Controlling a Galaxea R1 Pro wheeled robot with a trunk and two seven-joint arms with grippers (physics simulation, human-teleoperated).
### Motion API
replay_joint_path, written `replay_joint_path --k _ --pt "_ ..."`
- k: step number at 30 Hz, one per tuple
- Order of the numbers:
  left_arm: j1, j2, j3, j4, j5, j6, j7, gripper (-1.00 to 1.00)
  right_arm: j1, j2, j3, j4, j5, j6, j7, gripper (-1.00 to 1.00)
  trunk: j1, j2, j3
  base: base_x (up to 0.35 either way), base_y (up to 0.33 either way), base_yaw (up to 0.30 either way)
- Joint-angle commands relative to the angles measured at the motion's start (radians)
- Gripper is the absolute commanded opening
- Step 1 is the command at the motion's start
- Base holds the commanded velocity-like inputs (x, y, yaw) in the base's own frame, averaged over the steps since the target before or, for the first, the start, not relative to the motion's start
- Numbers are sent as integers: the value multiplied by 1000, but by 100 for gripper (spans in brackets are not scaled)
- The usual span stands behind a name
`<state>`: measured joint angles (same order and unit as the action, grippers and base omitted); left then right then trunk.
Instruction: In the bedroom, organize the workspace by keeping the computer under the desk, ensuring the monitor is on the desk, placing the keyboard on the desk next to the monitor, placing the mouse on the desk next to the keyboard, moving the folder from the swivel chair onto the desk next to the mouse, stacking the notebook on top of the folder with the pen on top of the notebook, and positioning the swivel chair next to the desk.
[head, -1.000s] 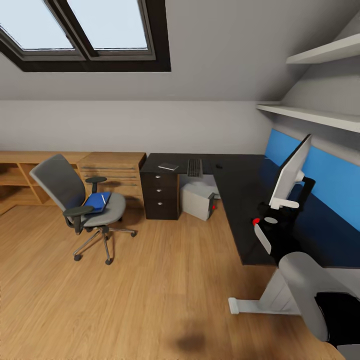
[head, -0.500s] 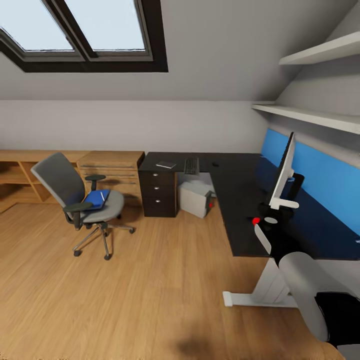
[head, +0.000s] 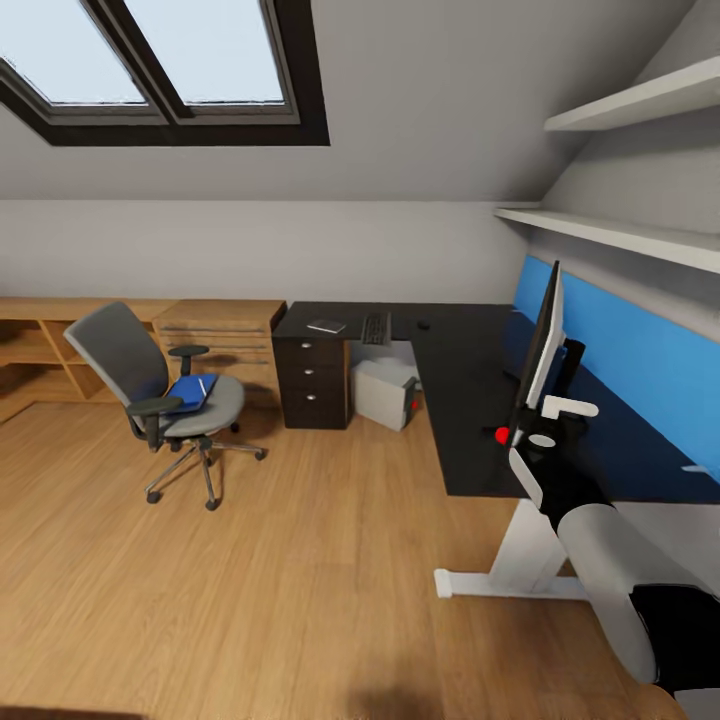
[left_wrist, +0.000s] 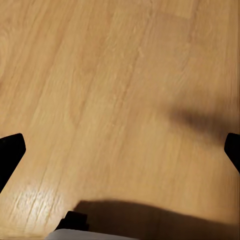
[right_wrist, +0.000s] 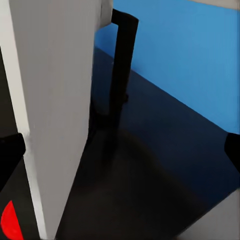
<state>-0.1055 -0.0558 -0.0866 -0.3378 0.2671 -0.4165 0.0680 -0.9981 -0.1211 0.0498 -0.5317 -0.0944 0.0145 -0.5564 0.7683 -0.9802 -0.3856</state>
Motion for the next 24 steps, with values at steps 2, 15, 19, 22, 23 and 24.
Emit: replay_joint_path --k 2,15,19,22,23,24 --pt "-1 1 -8 0 6 -4 7 100 -1 -1 5 -1 -10 2 -5 100 0 -1 -1 -44 -31 0" --pt "-1 1 -8 0 6 -4 7 100 -1 1 9 -1 -9 1 -5 100 0 -1 -1 -114 -64 0" --pt "-1 1 -8 0 5 -4 7 100 -1 0 10 -1 -9 1 -5 100 0 -1 -1 -19 -12 0" --pt "-1 1 -8 0 5 -4 7 100 -1 0 10 -1 -8 1 -5 100 0 -1 -1 -7 -5 0" --pt "-1 1 -8 0 5 -4 7 100 -1 0 10 -1 -8 1 -5 100 0 -1 -1 -4 -3 0" --pt "-1 1 -8 0 5 -4 7 100 -1 1 10 -1 -9 1 -5 100 0 -1 -1 -3 -2 0"
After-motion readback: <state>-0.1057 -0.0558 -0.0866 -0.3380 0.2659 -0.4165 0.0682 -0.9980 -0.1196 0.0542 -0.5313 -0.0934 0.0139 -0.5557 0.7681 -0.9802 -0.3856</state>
